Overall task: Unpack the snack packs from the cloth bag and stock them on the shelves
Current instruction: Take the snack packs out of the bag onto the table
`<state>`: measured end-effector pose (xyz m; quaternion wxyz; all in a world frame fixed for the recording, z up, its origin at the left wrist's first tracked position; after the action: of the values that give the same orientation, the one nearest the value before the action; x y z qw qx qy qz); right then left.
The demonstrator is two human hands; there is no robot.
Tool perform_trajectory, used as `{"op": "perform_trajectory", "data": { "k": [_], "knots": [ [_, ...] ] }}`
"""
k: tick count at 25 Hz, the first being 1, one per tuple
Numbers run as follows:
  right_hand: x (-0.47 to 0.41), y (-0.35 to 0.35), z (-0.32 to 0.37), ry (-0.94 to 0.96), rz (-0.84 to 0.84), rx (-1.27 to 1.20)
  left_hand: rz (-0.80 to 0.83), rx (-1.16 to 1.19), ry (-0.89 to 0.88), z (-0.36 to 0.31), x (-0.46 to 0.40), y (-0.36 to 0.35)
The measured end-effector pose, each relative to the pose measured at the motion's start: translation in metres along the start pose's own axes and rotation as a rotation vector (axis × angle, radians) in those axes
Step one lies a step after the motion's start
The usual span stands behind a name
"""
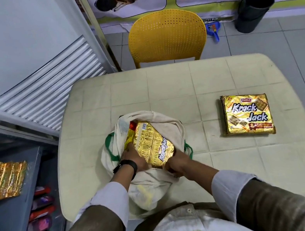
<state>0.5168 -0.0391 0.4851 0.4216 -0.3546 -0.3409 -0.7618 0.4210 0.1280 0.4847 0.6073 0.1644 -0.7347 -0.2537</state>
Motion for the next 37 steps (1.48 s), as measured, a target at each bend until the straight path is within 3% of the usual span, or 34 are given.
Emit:
{"op": "perform_trajectory", "data": {
  "k": [3, 6, 11, 13, 15, 18, 20, 23, 27, 29, 31, 37],
  "knots": [
    [0.005, -0.013, -0.008, 0.05, 0.042, 0.077, -0.002, -0.085, -0.028, 0.009, 0.006, -0.004],
    [0.015, -0.004, -0.004, 0.061, -0.11, -0.091, -0.015, 0.231, -0.104, 0.014, 0.021, 0.015],
    [0.062, 0.048, 0.03, 0.374, -0.433, -0.131, -0.388, 0.402, -0.239, -0.003, 0.083, 0.076],
    [0.062, 0.064, 0.044, 0.426, -0.489, -0.169, -0.376, 0.597, -0.194, -0.015, 0.093, 0.094],
    [0.044, 0.07, 0.052, 0.407, -0.437, -0.185, -0.219, 0.766, -0.182, -0.031, 0.088, 0.095],
    [0.021, 0.068, 0.059, 0.31, -0.224, -0.244, 0.03, 0.871, -0.191, -0.047, 0.064, 0.076],
    [0.017, 0.063, 0.058, 0.225, -0.071, -0.378, 0.074, 0.865, -0.18, -0.043, 0.043, 0.064],
    [0.01, 0.057, 0.056, 0.154, 0.063, -0.37, 0.072, 0.884, -0.089, -0.018, 0.01, 0.046],
    [0.0, 0.043, 0.046, 0.157, 0.04, -0.392, 0.023, 0.879, 0.017, 0.014, -0.029, 0.018],
    [-0.008, 0.039, 0.041, 0.202, -0.016, -0.256, 0.021, 0.928, 0.015, 0.012, -0.027, 0.02],
    [-0.008, 0.041, 0.048, 0.303, -0.087, -0.108, -0.012, 0.993, -0.07, -0.006, 0.01, 0.042],
    [0.018, 0.086, 0.099, 0.668, -0.24, -0.352, -0.155, 1.123, -0.403, -0.07, 0.078, 0.099]
  ]
}}
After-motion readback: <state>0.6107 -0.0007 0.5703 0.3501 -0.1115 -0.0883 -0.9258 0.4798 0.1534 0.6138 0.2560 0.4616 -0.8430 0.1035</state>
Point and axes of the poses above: each hand's wrist, its own x-axis away from the middle knuckle, its own y-axis out of the back of the hand, z = x × y, the point moved 4 cm from there along -x, towards the middle knuckle, and after that the axes turned 7 degrees about y, right-handed, at the moved point
